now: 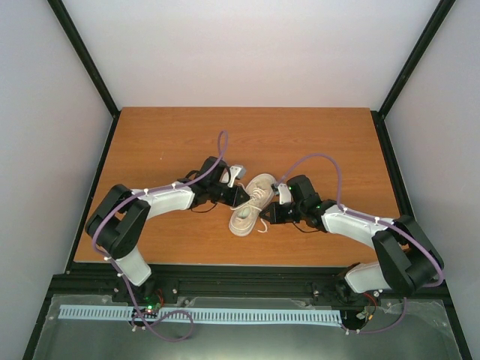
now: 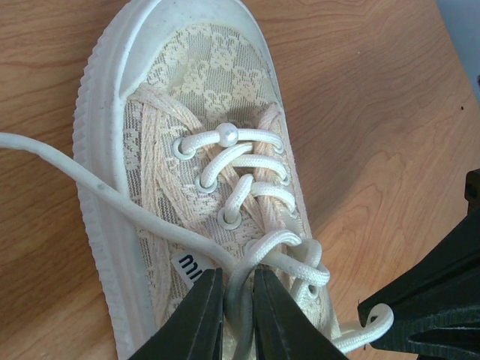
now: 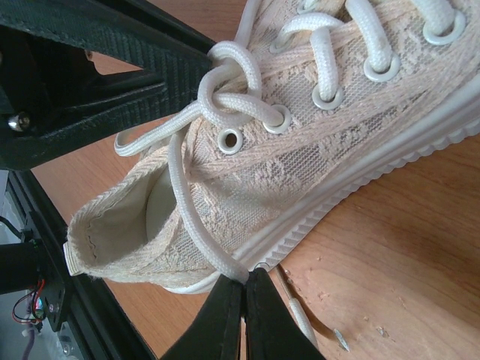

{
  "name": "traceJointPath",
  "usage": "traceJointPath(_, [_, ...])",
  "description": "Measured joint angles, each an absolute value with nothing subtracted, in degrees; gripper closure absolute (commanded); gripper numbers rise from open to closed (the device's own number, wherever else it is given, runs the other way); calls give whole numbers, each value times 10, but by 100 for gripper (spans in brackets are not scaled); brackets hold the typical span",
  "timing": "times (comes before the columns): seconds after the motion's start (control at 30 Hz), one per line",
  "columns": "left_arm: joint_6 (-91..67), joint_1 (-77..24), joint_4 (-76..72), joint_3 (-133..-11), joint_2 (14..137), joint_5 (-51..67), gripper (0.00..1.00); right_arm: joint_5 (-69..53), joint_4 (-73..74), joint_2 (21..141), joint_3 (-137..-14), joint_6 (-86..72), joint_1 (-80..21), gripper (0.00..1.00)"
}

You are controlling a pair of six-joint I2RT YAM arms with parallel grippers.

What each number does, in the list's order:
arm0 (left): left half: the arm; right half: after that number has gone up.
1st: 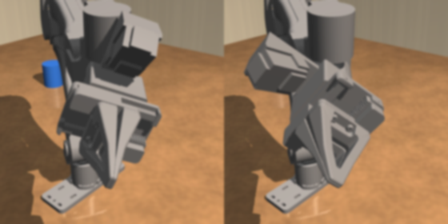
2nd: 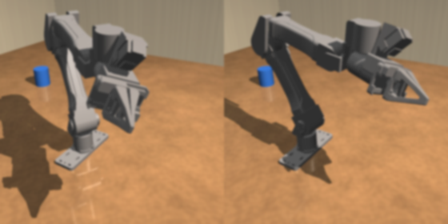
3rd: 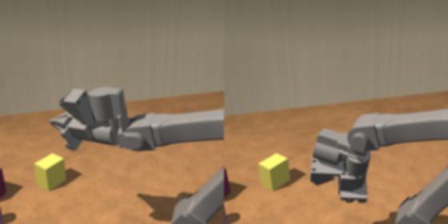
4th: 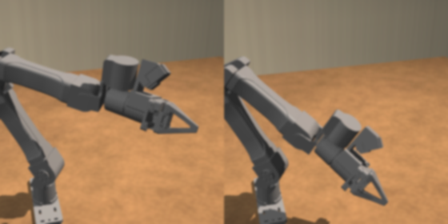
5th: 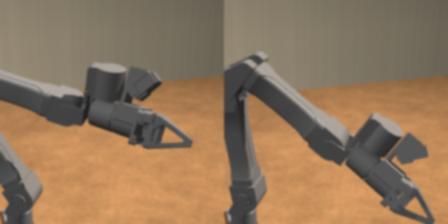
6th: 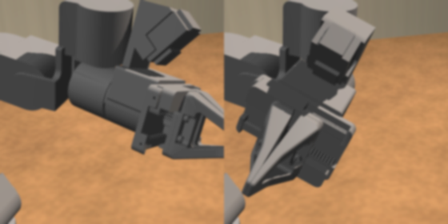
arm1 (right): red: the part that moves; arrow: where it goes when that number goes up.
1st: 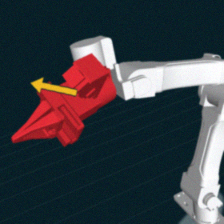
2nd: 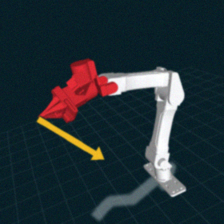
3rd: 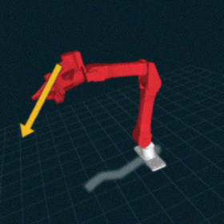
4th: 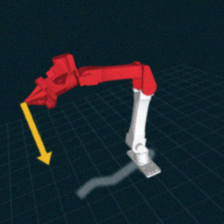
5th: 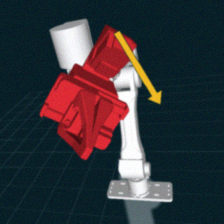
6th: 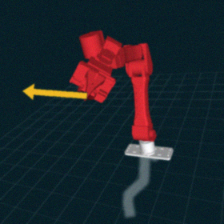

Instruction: Tie the shoes

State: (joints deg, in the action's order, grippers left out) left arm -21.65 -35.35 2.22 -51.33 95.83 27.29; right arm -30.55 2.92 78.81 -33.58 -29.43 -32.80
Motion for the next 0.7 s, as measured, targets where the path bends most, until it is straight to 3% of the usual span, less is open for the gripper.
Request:
traceJointPath(0.13, [-219,-353,18,-515,967,277,99,-305,29,788,-336,-295,-328,97])
traceJointPath(0.7, [-222,-352,-32,-492,923,255,99,-267,31,773,-378,-301,-337,97])
